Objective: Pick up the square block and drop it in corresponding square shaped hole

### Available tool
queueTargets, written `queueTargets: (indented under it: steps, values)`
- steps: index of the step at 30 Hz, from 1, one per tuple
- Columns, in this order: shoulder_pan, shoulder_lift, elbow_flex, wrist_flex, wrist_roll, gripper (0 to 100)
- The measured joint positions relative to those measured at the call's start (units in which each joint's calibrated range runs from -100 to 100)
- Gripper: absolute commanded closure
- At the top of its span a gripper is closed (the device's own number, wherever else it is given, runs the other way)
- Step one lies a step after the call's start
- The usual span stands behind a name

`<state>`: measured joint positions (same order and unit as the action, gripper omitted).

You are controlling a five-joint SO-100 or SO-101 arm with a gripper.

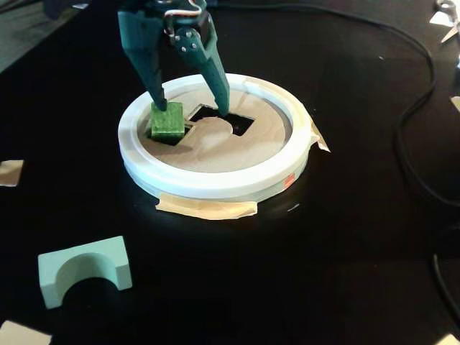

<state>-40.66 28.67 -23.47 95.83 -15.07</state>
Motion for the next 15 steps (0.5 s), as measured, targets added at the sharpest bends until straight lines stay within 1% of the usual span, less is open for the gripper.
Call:
queueTargets:
  steps: [10, 15]
  values:
    - [-2.5, 1.2, 0.0, -3.3, -0.1, 31]
    - [-2.7, 2.4, -0.1, -3.4, -1.8, 31]
